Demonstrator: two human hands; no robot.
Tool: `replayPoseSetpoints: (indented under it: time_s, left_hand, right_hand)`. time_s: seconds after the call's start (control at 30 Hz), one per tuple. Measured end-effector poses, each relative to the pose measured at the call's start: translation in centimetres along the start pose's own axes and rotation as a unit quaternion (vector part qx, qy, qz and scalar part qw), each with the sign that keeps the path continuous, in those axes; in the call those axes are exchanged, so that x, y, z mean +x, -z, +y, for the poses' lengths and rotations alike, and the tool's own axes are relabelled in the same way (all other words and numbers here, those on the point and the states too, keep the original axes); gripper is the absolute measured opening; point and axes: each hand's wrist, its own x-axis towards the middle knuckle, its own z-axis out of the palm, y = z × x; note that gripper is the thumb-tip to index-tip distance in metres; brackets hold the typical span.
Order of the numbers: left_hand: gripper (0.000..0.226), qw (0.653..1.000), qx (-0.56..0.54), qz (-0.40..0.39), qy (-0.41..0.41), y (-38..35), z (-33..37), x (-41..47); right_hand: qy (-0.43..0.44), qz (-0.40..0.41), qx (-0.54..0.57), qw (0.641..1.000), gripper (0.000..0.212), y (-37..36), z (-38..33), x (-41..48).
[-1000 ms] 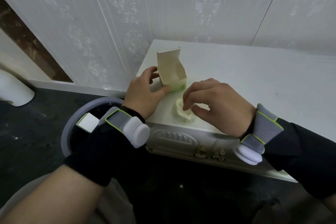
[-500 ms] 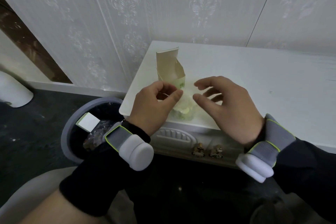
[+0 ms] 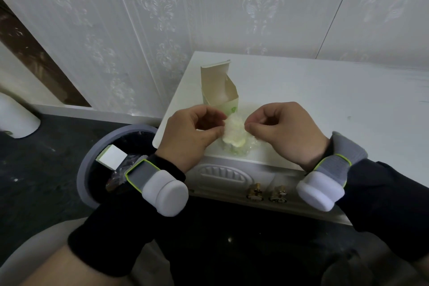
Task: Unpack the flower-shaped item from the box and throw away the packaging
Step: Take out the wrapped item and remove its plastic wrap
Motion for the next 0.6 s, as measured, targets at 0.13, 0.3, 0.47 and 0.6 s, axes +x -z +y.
replayPoseSetpoints:
  time_s: [0.13, 0.3, 0.47, 0.6]
  left_hand:
    - [0.027, 0.999, -0.037, -0.005, 0.003, 0.4, -0.1, 0.3]
    - [0.024, 0.999, 0.028, 0.012, 0.012, 2.0, -1.0, 0.8]
    - [0.022, 0.986, 0.168, 0.014, -0.013, 2.6, -1.4, 0.4]
    - [0.027, 0.974, 0.187, 0.057, -0.117, 1.8, -0.3, -0.2]
  right_hand:
    - [-0.039, -0.016, 0.094, 0.995, 0.005, 0.8, 0.2, 0.5]
    - [-0.062, -0.004, 0.090, 0.994, 0.005, 1.5, 1.1, 0.9]
    - [-0.050, -0.017, 0.044, 0.998, 0.007, 1.5, 1.5, 0.8]
    - [-0.004, -0.018, 0.018, 1.000, 0.018, 1.5, 0.8, 0.4]
